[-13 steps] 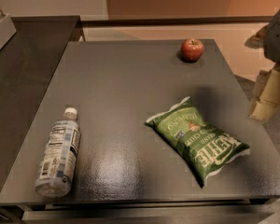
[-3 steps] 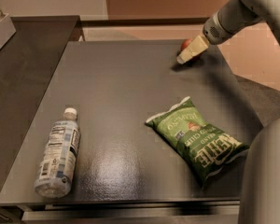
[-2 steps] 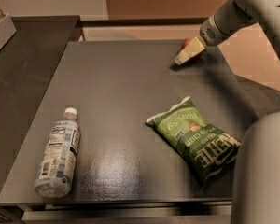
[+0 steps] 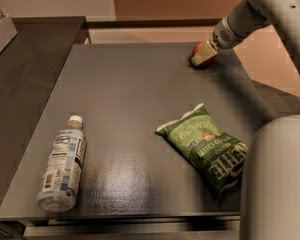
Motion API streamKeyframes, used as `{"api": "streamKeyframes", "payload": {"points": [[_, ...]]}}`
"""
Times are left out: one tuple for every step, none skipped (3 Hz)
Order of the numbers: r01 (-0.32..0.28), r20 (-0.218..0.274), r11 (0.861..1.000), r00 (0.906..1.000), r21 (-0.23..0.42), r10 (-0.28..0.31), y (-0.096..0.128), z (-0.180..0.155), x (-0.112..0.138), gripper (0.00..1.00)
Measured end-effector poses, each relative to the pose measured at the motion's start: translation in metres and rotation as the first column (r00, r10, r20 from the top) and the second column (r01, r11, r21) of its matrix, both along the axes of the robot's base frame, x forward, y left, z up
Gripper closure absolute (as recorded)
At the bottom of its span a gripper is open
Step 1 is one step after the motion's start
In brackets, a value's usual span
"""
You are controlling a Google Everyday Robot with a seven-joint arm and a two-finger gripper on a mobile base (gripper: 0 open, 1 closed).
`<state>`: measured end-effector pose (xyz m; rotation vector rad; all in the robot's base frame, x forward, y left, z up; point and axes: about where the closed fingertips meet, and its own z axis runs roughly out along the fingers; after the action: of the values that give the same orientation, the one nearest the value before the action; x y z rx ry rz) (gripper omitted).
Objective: Move apple near green jalapeno chip bag
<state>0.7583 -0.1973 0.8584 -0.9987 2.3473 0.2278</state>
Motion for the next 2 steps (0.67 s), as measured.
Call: {"api": "streamKeyframes", "payload": {"points": [[-0.007,0.008,1.000,0.9999,0.000,0.007,0.000,0.005,-0.001,0.65],[-0.037,0.019,0.999,0.9991,-0.007,0.037,0.002,0.015,-0.010,0.88]]}}
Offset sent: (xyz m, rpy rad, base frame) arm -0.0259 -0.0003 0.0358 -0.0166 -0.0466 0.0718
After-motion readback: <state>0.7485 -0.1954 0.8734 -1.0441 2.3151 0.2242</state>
